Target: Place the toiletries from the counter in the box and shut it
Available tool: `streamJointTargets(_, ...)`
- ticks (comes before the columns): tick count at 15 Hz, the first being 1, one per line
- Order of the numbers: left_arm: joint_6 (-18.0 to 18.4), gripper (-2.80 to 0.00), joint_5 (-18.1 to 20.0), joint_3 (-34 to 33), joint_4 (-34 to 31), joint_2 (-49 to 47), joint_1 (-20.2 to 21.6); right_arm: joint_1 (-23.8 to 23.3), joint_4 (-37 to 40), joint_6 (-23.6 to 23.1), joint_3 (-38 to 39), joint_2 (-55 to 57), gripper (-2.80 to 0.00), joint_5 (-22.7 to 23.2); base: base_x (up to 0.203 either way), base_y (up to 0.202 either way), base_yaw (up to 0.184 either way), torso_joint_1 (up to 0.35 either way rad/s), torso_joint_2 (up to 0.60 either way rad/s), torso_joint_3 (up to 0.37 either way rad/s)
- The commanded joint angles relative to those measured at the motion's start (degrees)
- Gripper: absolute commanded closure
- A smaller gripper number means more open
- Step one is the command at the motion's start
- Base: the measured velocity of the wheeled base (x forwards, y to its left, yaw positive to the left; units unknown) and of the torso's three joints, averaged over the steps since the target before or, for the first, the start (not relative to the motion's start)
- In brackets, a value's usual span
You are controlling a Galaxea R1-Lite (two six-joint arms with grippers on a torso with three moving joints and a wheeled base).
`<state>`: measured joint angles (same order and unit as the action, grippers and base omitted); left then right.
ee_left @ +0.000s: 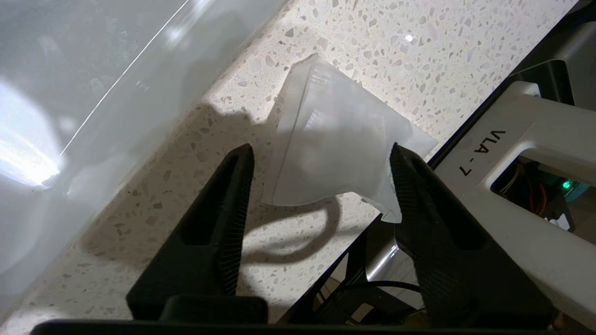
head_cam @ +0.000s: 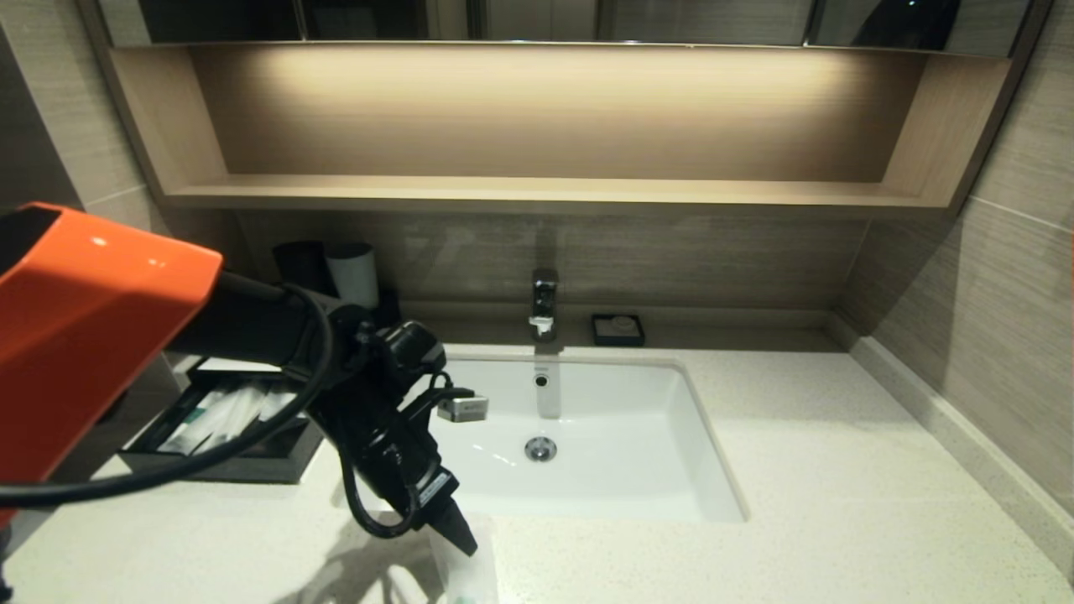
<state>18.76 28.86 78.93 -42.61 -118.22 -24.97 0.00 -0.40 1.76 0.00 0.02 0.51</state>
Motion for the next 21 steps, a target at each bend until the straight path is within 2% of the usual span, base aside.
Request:
streamJointTargets(1, 0.14, 0.00, 0.15, 0.08, -0.37, 0.01, 0.01, 0.00, -0.04, 0.00, 0.00, 0.06, 0.00, 0.02, 0.000, 0.000, 0.000, 0.000, 0.00, 0.000)
streamJointTargets(13, -0.13, 0.00, 0.15, 0.61, -1.16, 1.25, -0.35, 0.00, -0.04, 0.00, 0.00, 0.06, 0.00, 0.02, 0.000, 0.000, 0.000, 0.000, 0.00, 0.000)
streamJointTargets(21, -0.13, 0.00, -0.11, 0.61, -3.02, 2.38, 2.44, 0.00, -0.04, 0.00, 0.00, 0.06, 0.00, 0.02, 0.000, 0.000, 0.000, 0.000, 0.00, 0.000)
